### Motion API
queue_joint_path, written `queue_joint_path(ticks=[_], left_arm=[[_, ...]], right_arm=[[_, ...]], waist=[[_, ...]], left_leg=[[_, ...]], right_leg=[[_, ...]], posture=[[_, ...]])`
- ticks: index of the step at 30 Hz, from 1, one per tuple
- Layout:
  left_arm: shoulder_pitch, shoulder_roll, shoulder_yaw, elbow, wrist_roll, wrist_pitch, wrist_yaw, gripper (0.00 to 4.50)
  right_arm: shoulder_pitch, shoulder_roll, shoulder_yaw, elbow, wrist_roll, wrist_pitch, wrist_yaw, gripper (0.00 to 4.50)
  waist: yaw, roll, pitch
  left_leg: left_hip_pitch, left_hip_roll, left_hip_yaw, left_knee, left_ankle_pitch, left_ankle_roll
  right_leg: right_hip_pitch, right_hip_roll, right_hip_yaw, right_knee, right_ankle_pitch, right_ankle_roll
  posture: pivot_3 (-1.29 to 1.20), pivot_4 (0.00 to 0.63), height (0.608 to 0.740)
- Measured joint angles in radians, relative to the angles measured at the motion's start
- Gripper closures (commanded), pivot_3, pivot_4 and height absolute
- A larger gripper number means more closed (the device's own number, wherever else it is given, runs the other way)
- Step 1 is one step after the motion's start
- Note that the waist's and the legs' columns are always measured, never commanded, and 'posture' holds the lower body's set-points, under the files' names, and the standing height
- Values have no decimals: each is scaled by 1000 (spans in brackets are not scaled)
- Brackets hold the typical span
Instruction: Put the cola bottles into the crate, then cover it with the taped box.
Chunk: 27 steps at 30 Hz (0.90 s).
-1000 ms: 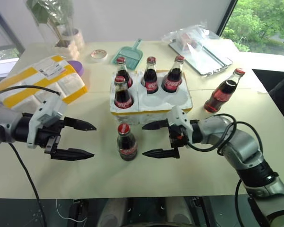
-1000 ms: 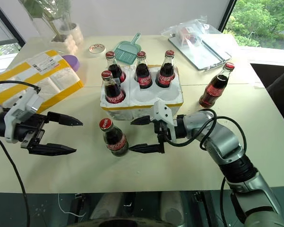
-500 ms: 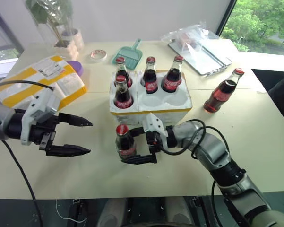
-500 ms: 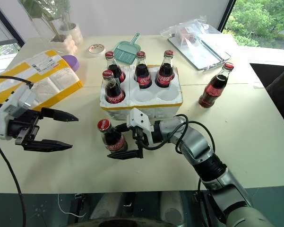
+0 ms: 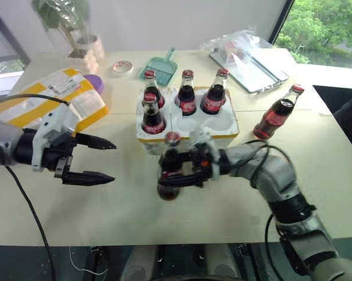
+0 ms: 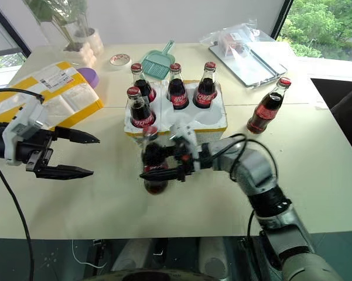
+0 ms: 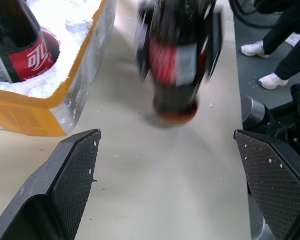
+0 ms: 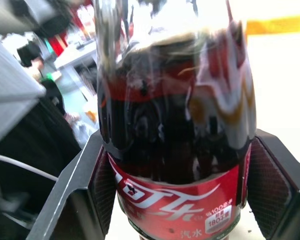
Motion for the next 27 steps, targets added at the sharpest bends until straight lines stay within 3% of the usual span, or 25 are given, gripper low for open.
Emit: queue_joint_path(ticks=[5, 8, 15, 22, 27], left_arm=[[-58, -34, -29, 25, 8, -19, 8, 0], [-84, -56, -46, 45, 11, -22, 14, 0], [-134, -87, -56, 77, 13, -20, 27, 0], [-168, -102, -55, 97, 7, -11, 50, 0], [-170, -109, -55, 100, 7, -12, 62, 0]], right_arm=[[-162, -7, -195, 18, 176, 112, -109, 1686], [-263, -6, -238, 88, 155, 90, -178, 1686], [-306, 32, -147, 334, -84, -61, -261, 1686], [-262, 20, -52, 321, -228, -254, -176, 1686], [-191, 34, 18, 384, -352, -329, -193, 1686]], waist=[[-5, 0, 0], [-3, 0, 0], [-3, 0, 0], [-8, 0, -1], [-6, -1, -1]], left_leg=[[0, 1, 0, -1, 0, 0], [0, 0, 0, -1, 0, 0], [-2, -1, 1, -1, 1, -2], [0, 0, 2, -1, 2, -3], [1, 0, 2, -1, 1, -1]], right_leg=[[-1, -1, 0, 1, 0, 0], [-1, -1, 0, 1, 0, 0], [-3, -1, 0, 1, 0, 0], [-1, 0, 0, 1, 0, 0], [-1, 0, 1, 2, 0, 0]], posture=[[0, 150, 738], [0, 150, 738], [0, 150, 738], [0, 150, 738], [0, 150, 738]])
